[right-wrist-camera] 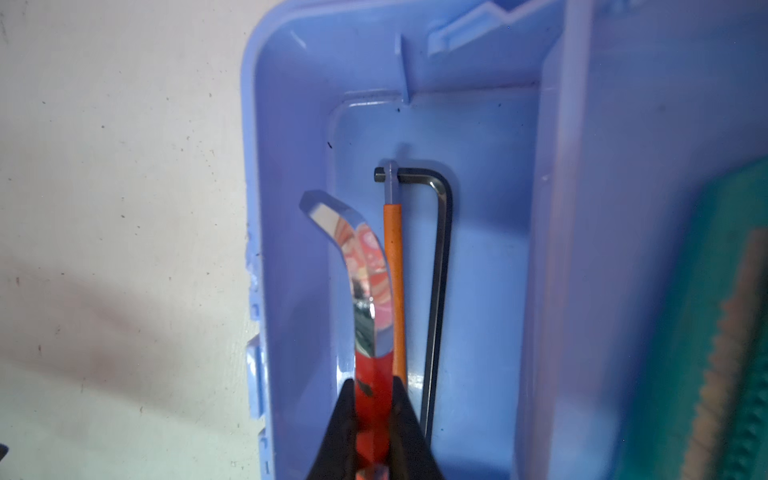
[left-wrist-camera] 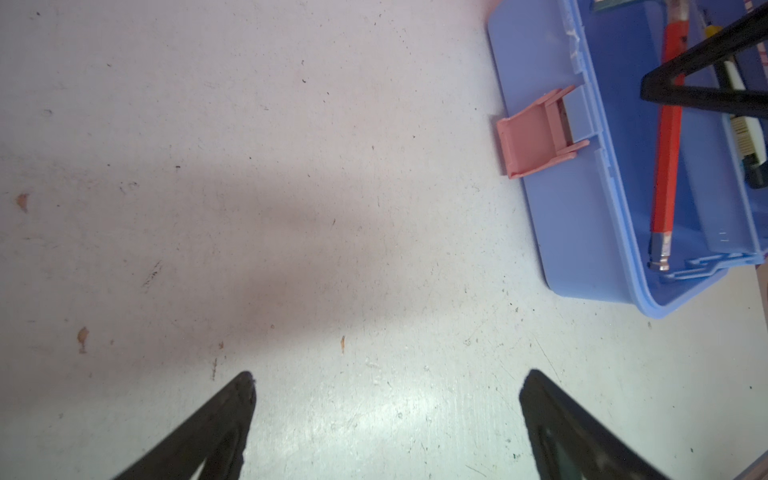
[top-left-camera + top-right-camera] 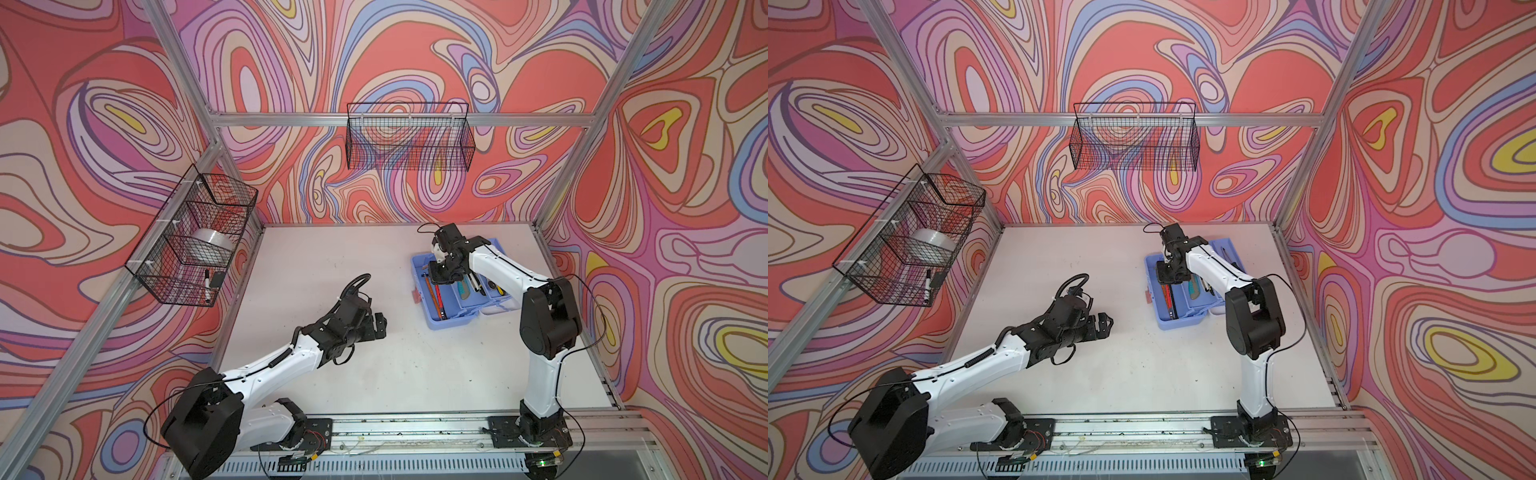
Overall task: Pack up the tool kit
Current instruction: 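Lower the red hex key into the tray beside the orange key with right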
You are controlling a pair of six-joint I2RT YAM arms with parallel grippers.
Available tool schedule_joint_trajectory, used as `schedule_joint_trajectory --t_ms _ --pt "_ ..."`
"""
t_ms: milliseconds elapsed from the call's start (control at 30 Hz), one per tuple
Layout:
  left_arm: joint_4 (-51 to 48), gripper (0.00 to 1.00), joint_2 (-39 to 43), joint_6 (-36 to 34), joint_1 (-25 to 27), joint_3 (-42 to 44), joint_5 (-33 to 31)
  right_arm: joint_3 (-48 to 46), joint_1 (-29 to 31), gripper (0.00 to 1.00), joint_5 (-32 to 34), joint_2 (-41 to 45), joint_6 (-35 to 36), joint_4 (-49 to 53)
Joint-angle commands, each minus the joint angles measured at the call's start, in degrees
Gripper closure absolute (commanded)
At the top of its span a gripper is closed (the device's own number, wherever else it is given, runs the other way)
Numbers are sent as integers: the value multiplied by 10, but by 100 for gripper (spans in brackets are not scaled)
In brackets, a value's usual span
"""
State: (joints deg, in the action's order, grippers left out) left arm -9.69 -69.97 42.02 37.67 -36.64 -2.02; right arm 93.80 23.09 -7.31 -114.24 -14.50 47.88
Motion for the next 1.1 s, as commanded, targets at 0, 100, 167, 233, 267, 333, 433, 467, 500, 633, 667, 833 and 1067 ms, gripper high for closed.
schedule_joint_trajectory --t_ms 0,100,167,233,267,333,433,467,500,633,667,833,1067 --pt "-7 0 -3 0 -1 3 -5 0 -1 100 -7 -10 8 -32" --pt "-7 0 -2 1 -1 5 -6 5 -1 100 -11 -28 6 -33" --pt "-6 0 -1 1 -1 7 -6 5 -1 100 0 -36 5 -35" --pt "-5 0 -2 1 -1 8 -7 5 -1 100 7 -41 6 -39" --pt "-4 0 -3 1 -1 9 -5 5 -1 100 7 -43 8 -40" --pt "-3 0 -6 1 -1 8 -5 9 -1 96 10 -48 11 -38" --pt "1 0 -14 1 -1 3 2 11 -1 85 5 -48 12 -32" --pt "3 1 -17 -1 -1 1 5 9 -1 83 1 -43 11 -33" --pt "4 2 -21 -2 -1 -2 9 7 -1 81 -1 -38 9 -34" --pt "4 4 -45 -9 -1 -26 24 3 -1 65 -5 -10 0 -32" --pt "3 5 -51 -11 -1 -33 27 3 0 64 -6 -3 -4 -30" --pt "8 8 -76 -15 -1 -59 47 -11 -1 53 8 47 -16 -31" --pt "41 18 -113 -10 0 -76 91 -48 -1 52 92 94 -9 -13"
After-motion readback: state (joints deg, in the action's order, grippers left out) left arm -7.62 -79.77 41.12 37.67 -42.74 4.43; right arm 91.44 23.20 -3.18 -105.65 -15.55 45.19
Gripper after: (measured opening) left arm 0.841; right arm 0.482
